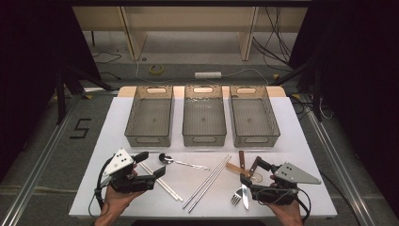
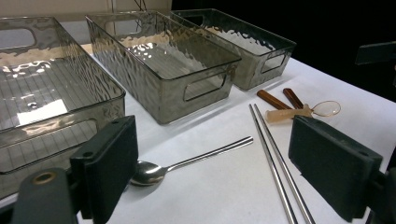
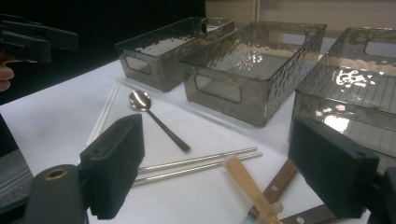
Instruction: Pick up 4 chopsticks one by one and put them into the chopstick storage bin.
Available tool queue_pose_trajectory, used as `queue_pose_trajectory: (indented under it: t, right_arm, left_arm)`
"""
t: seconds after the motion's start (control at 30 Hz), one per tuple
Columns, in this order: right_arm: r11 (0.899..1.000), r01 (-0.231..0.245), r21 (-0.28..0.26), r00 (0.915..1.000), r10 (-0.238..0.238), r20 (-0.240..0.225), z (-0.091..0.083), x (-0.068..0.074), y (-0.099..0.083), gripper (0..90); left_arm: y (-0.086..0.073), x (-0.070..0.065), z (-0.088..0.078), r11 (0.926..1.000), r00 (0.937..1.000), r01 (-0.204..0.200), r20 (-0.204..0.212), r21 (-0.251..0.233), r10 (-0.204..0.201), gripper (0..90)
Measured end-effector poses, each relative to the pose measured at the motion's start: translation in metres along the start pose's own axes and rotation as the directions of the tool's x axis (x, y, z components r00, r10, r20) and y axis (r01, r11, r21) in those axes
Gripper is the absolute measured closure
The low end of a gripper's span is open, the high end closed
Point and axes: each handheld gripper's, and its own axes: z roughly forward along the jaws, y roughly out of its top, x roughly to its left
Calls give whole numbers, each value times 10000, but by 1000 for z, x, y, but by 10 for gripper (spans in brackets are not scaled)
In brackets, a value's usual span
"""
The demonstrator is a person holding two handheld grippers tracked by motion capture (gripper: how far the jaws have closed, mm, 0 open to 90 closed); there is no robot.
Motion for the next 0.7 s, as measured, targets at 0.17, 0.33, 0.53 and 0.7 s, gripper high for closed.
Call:
queue_pose_trajectory:
  t: [0.17, 0.33, 0.53, 0.7]
  right_arm:
    - [10000, -18, 7, 10000, 18, 37, 0, 0, 0, 199]
    - [9999, 57, 137, 9999, -58, 95, 1, 1, 0, 207]
    - [9997, 95, 224, 9999, -97, 109, 2, 1, 0, 212]
    - [9993, 120, 363, 9999, -120, 9, 3, 2, 0, 214]
  left_arm:
    - [0, -1, 1, 9998, 9999, -45, -130, 178, 47, 153]
    - [0, 0, 2, 9993, 9993, 71, -367, 376, -57, 154]
    - [6, 2, 1, 9952, 9993, -200, -296, 953, 229, 155]
    - [15, 6, 5, 9628, 9906, -1358, 164, 2336, 1358, 168]
